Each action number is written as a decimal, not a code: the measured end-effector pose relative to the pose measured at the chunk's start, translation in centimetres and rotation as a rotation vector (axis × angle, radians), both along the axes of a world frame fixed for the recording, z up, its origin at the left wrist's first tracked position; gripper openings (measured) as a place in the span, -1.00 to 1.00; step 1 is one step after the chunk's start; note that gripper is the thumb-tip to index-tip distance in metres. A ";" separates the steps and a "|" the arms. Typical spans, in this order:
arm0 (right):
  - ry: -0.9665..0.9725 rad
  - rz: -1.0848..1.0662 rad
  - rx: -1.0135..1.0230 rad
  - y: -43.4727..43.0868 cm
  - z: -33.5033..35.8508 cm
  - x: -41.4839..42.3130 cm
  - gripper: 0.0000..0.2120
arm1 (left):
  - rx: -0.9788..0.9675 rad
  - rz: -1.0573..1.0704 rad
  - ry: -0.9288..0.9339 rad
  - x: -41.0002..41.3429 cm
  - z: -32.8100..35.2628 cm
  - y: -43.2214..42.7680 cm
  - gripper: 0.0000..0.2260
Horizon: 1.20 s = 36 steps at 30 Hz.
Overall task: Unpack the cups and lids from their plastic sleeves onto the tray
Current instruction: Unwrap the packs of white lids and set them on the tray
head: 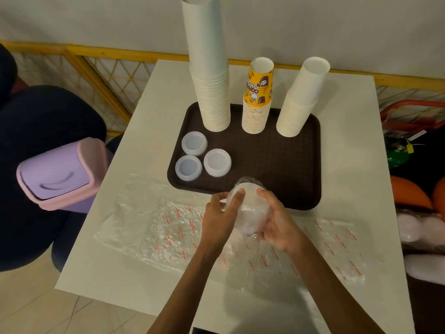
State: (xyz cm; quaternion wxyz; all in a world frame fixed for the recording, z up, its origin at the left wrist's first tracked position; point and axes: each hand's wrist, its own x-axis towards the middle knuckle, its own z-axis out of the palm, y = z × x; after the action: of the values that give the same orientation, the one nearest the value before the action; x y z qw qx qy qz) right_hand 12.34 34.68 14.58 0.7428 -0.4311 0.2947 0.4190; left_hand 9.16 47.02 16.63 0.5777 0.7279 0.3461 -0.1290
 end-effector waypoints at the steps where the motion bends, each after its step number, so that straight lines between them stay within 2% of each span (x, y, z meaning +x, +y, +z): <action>1: 0.011 0.017 -0.013 0.1 0.3 0.1 -0.43 | 0.015 -0.018 0.003 -0.1 0.5 0.3 -0.39; 3: 0.030 0.022 -0.008 0.0 0.7 0.3 -0.44 | 0.061 -0.045 -0.026 -0.3 1.3 0.8 -0.46; 8: 0.055 -0.051 0.130 0.0 1.5 -0.2 -0.22 | 0.293 -0.020 -0.253 -1.0 2.2 1.5 -0.81; 12: 0.019 -0.109 0.271 0.1 1.8 -0.9 0.05 | 0.231 0.028 -0.352 -2.0 3.0 0.9 -0.85; 15: -0.006 -0.090 0.344 0.0 2.2 -1.3 0.03 | 0.071 0.189 -0.397 -2.7 3.4 0.8 -0.84; 18: -0.050 -0.031 0.297 0.2 2.9 -1.7 -0.05 | -0.108 0.369 -0.376 -3.1 3.5 0.9 -0.86; 20: -0.084 0.039 0.258 0.6 3.5 -2.0 -0.14 | -0.095 0.433 -0.352 -3.2 3.4 0.8 -0.97; 24: -0.096 0.002 0.198 1.2 3.8 -2.6 -0.31 | -0.011 0.541 -0.383 -3.0 2.7 0.2 -0.91; 28: -0.115 -0.051 0.280 1.4 3.4 -2.9 -0.07 | 0.094 0.524 -0.432 -3.1 2.4 0.2 -0.93; 34: -0.146 -0.175 0.339 1.6 3.2 -2.5 -0.05 | 0.027 0.492 -0.439 -3.1 2.6 -0.2 -0.80; 36: -0.155 -0.209 0.349 2.1 3.4 -2.6 -0.04 | 0.075 0.463 -0.449 -3.2 2.7 -0.6 -0.87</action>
State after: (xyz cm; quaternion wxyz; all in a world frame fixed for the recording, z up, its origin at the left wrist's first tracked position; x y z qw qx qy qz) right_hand 9.71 36.80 17.95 0.8659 -0.2942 0.2028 0.3501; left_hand 5.94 46.45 19.31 0.6266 0.6607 0.3708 0.1825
